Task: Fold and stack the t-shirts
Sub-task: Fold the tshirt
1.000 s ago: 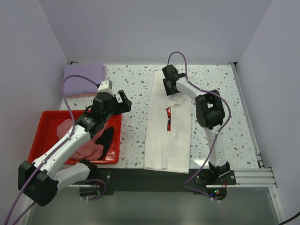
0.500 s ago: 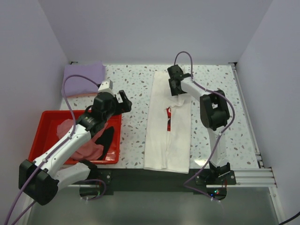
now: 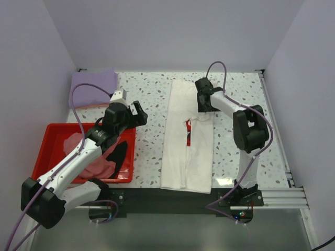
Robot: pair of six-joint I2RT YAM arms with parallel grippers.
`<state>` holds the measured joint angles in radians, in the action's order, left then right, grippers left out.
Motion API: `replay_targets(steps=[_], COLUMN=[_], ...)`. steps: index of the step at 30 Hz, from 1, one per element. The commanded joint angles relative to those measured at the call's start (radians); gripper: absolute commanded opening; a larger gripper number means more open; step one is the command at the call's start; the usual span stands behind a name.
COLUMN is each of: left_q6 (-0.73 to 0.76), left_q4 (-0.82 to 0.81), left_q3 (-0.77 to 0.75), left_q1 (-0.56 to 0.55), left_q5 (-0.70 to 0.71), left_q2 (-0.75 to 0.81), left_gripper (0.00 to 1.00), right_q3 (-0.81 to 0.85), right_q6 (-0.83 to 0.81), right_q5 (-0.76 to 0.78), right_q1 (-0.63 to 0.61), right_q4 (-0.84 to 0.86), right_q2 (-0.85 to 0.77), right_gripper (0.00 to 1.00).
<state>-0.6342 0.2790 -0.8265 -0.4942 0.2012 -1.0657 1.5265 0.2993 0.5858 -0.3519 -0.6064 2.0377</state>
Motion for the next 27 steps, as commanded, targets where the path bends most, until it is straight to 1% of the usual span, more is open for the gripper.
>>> replay_targets(steps=[1, 4, 9, 18, 23, 24, 25, 26, 27], left_q6=[0.022, 0.022, 0.019, 0.019, 0.024, 0.024, 0.024, 0.022, 0.021], left_q4=[-0.02, -0.018, -0.017, -0.02, -0.024, -0.027, -0.031, -0.034, -0.034], left_q3=[-0.005, -0.003, 0.004, 0.004, 0.004, 0.006, 0.006, 0.004, 0.004], left_q1=[-0.004, -0.004, -0.004, -0.004, -0.004, -0.004, -0.004, -0.004, -0.004], left_q5=[-0.011, -0.013, -0.013, -0.017, -0.023, -0.034, -0.04, -0.048, -0.065], left_q2=[0.004, 0.01, 0.021, 0.019, 0.019, 0.018, 0.019, 0.018, 0.013], left_gripper=[1.0, 1.0, 1.0, 1.0, 1.0, 1.0, 1.0, 1.0, 1.0], right_q3=[-0.022, -0.042, -0.086, -0.124, -0.083, -0.083, -0.091, -0.123, -0.147], right_q6=[0.075, 0.112, 0.127, 0.098, 0.078, 0.078, 0.083, 0.086, 0.09], right_q5=[0.025, 0.026, 0.034, -0.003, -0.033, -0.062, -0.079, -0.108, -0.168], right_q1=[0.01, 0.028, 0.063, 0.08, 0.08, 0.08, 0.082, 0.08, 0.08], right_q4=[0.008, -0.003, -0.01, 0.028, 0.005, 0.0, 0.005, 0.02, 0.031], right_q2=[-0.085, -0.102, -0.105, -0.128, -0.215, -0.234, -0.288, -0.318, -0.356], right_gripper=[0.99, 0.99, 0.99, 0.99, 0.99, 0.99, 0.99, 0.99, 0.99])
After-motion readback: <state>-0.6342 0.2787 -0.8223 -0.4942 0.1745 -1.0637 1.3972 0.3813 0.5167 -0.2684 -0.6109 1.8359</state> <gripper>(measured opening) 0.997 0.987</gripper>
